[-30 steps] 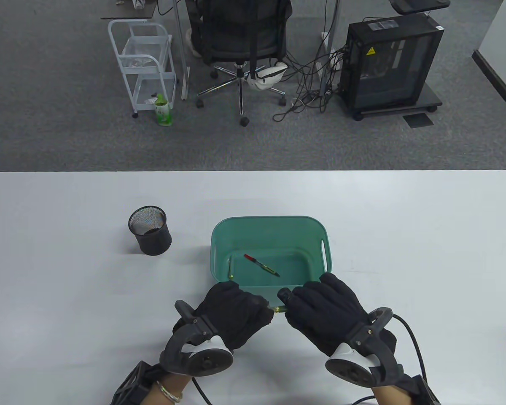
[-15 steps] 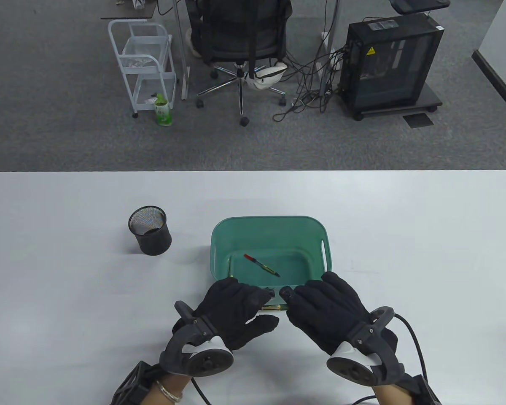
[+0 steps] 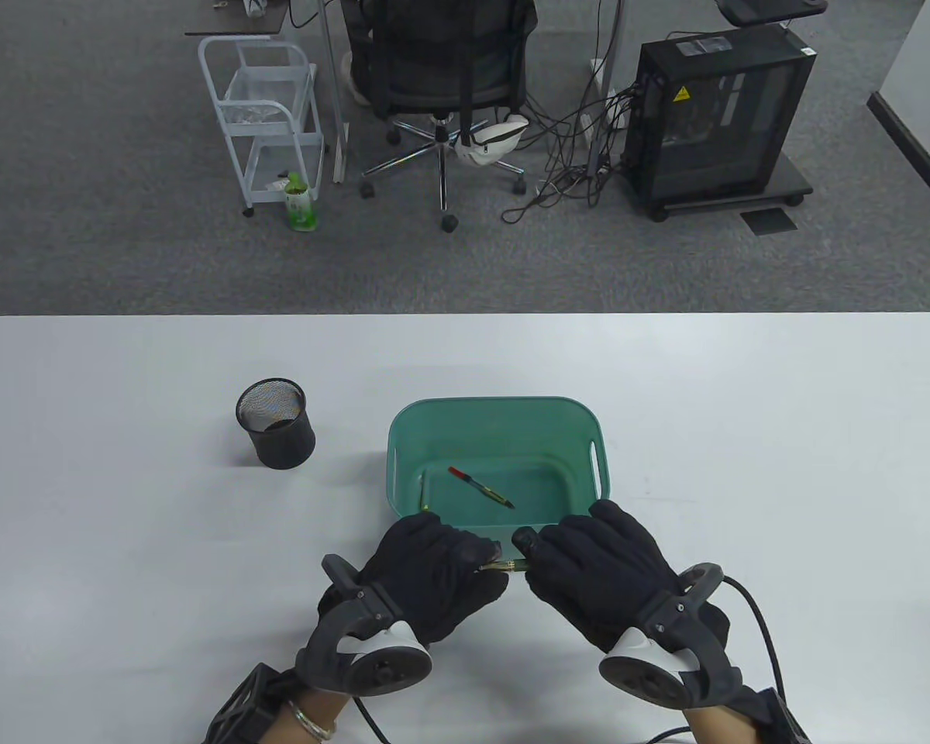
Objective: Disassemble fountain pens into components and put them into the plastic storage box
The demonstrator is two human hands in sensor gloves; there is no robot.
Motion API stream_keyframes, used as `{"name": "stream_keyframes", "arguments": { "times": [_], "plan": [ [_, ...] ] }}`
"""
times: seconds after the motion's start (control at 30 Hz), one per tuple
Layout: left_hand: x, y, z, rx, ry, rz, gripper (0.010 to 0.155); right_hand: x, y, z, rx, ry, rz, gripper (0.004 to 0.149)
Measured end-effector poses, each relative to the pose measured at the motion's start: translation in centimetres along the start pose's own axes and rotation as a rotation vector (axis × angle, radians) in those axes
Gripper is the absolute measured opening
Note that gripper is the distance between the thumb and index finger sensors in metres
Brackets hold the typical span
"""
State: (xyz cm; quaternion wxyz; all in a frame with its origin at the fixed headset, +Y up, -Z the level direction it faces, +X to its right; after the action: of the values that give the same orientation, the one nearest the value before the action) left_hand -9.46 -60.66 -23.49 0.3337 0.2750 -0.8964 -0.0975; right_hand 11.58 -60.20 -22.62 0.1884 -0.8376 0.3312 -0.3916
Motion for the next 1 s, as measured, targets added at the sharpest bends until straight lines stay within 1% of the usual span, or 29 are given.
{"name": "stream_keyframes", "arguments": {
  "times": [0.27,1.0],
  "plan": [
    [-0.03,-0.05,0.00,0.003,0.000,0.004,0.045,-0.02,0.02,-0.02,0.000,-0.001,-0.001,0.045],
    [-0.06,-0.05,0.17,0.019,0.000,-0.013,0.052,0.03,-0.01,-0.29,-0.003,-0.009,-0.001,0.045]
  ]
}}
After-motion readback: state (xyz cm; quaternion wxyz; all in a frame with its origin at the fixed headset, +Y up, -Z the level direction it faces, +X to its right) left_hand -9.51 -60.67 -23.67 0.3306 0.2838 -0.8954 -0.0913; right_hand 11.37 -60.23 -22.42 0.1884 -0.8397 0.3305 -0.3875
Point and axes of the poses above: the tracker on the back of each hand, its own z axis roughly to the little-finger side, its own x axis roughly from the fingertips to the wrist, y = z × x, the point moved 2 cm from there along -x, roughly from the wrist to the fingertips, and after that the axes turned 3 degrees about z, right-handed, at the moved point
